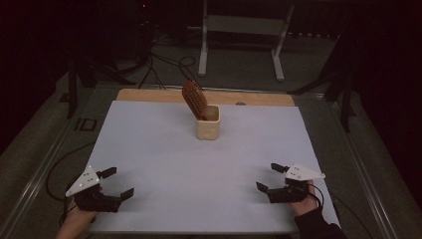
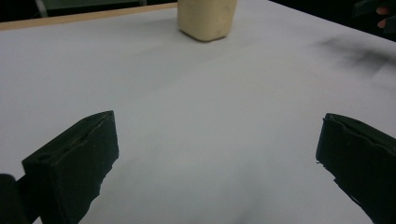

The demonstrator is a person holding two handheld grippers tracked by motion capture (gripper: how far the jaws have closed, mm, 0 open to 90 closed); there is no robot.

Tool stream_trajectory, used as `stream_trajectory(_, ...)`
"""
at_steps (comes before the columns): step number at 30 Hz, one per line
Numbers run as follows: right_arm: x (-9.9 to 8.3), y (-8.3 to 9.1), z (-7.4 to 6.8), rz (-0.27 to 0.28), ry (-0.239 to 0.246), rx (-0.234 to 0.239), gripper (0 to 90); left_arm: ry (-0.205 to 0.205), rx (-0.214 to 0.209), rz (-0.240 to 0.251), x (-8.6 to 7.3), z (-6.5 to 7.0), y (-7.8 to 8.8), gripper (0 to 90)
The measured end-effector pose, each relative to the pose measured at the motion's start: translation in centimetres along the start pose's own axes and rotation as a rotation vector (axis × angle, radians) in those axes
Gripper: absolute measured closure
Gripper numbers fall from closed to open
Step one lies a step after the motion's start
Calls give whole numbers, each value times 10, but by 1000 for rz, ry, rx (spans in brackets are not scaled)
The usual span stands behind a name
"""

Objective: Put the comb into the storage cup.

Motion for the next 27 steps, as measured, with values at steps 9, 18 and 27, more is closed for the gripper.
stream_trajectory(9,-9,-10,-2,-37,6,8,101,-5,58,-37,-15,-4,4,0)
stream_trajectory(18,-9,-12,2,-33,5,-20,101,0,75,-34,-15,-10,-5,0)
stream_trajectory(27,-8,-13,0,-30,3,-14,101,-6,61,-36,-13,-9,-11,0)
Point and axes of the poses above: each handheld gripper's, and its own axes: y roughly backward along the jaws, x roughly out of its top, z roughly to its right, the point moved 6 cm from there along -y, roughly forward along the jaws, and after that the axes turned 6 degrees about -x, right-handed, at the moved point
